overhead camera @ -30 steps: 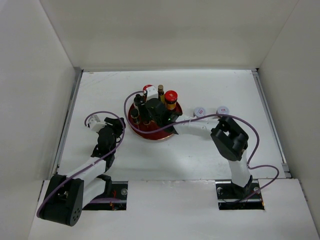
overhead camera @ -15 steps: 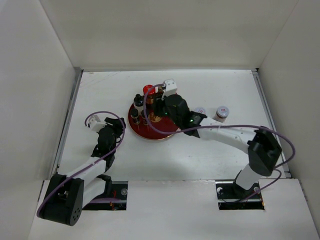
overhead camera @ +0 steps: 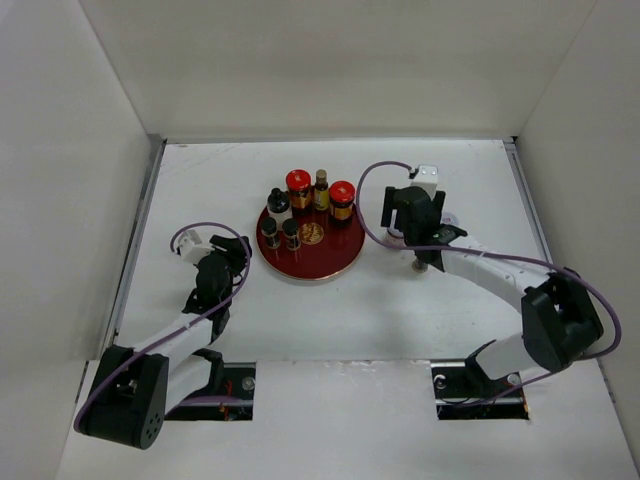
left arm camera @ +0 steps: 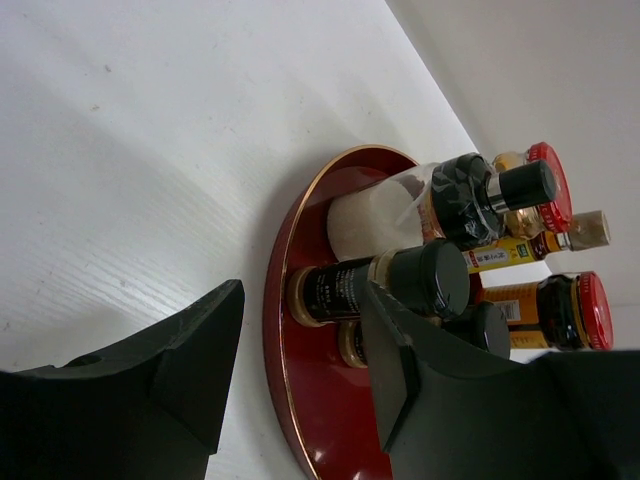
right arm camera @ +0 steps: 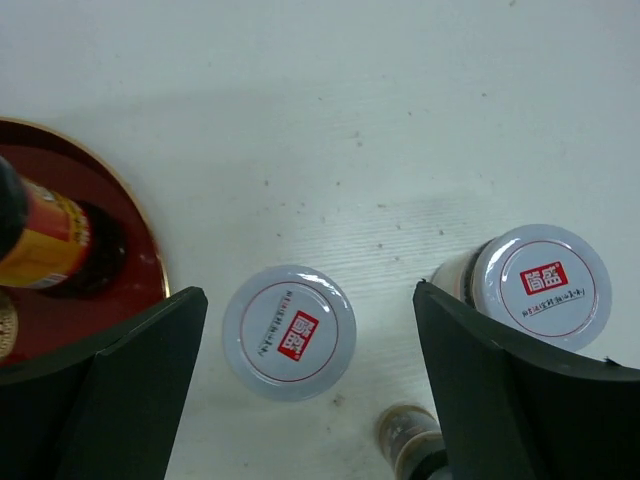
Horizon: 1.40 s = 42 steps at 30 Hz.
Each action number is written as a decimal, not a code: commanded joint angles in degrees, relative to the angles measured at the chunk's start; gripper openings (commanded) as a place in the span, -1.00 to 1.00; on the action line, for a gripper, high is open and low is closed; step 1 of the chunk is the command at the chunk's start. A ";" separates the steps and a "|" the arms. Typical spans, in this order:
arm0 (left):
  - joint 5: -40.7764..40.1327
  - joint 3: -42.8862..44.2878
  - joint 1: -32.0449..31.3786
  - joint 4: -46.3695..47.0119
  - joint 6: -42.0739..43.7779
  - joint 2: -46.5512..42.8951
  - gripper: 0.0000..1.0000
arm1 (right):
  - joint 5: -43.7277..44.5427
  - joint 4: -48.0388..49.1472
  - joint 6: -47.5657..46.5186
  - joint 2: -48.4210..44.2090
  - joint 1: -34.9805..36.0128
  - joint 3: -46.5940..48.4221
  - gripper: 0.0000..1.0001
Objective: Organize the condiment bottles
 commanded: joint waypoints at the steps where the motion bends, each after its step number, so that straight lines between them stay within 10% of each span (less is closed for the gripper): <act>1: 0.26 0.76 0.18 3.61 -0.19 0.19 -0.05 | 0.22 -2.87 -0.57 2.22 -0.41 2.11 0.85; 8: 0.44 0.67 0.27 3.61 -0.28 0.19 -0.05 | -5.58 -2.08 0.39 6.53 -0.59 3.43 0.82; 18: 1.23 1.02 0.18 3.61 -0.63 1.16 -0.05 | -0.93 3.89 -1.62 1.01 0.28 2.82 -0.04; 27: 0.71 0.85 0.36 3.61 -0.45 0.55 -0.05 | -5.57 1.26 -2.24 -2.70 9.68 8.87 -0.08; 42: 0.44 0.58 0.18 3.61 -0.10 -0.25 -0.05 | -11.04 11.10 -4.96 20.76 16.81 25.31 -0.06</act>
